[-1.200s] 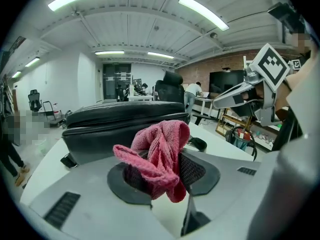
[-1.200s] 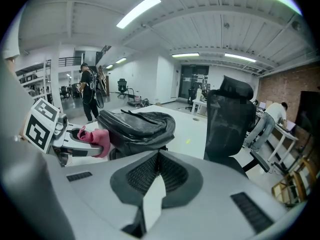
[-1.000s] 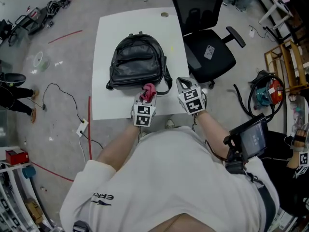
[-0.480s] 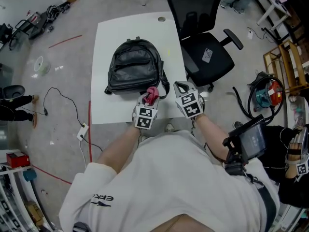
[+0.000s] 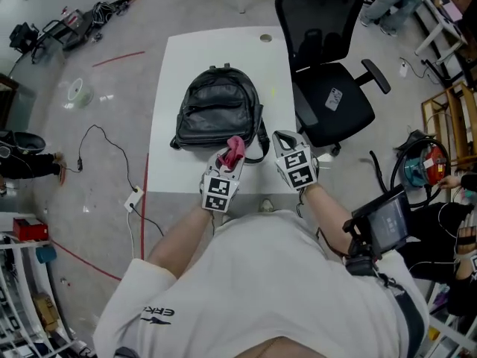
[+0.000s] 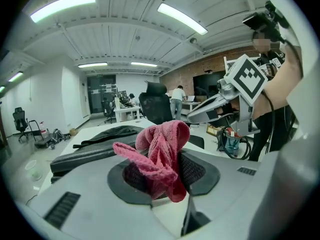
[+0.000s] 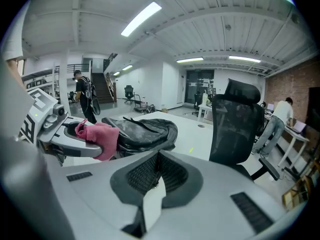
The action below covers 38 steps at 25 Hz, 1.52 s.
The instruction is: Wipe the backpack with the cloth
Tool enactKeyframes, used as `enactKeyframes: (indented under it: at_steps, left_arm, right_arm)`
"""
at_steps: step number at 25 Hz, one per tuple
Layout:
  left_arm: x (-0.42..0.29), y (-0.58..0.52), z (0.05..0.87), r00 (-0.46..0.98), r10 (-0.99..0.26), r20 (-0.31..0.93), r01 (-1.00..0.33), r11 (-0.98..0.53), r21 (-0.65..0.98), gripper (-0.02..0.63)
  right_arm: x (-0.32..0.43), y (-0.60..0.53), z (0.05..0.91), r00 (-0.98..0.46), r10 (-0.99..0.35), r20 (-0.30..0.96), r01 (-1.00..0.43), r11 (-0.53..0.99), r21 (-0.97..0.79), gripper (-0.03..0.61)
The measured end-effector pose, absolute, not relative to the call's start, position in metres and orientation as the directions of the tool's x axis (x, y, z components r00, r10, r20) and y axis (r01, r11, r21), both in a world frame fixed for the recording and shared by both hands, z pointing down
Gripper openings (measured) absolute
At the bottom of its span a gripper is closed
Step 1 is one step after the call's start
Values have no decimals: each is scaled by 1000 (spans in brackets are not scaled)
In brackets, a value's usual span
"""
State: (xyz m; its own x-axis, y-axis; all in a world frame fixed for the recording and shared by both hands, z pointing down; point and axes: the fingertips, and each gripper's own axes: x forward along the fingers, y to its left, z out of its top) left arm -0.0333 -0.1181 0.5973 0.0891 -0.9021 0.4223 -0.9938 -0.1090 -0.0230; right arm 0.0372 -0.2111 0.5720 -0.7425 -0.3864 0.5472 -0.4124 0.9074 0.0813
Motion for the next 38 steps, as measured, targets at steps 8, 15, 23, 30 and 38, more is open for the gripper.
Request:
enactKeyframes:
  at_steps: [8,15,23,30,38]
  left_arm:
    - [-54,-128,558,27,-936,351,-999,-37,-22,137]
    - [-109,-136,533,-10,-951,309,-999,-1,-36,137]
    - [-196,-168,526,45,-951,307,-995,-71,-75,137]
    - [-251,-201,533,161,-930,330,-973,-205,-104,137]
    - [-288,-238,563,216,-889,404,-948,-289,-130,137]
  right_arm:
    - [13,-224,561,-795,-331,509,-349,935,63,3]
    - [-21,-225,558,-800,-325,504,-342,938,61,3]
    - [-65,-235,554,-752,-416,511,-434,896,91,3]
    - [-93,-251,554,-660,-537,526,-559,818,134,3]
    - [-86,-256,577,-560,-587,585,-624,763,168,3]
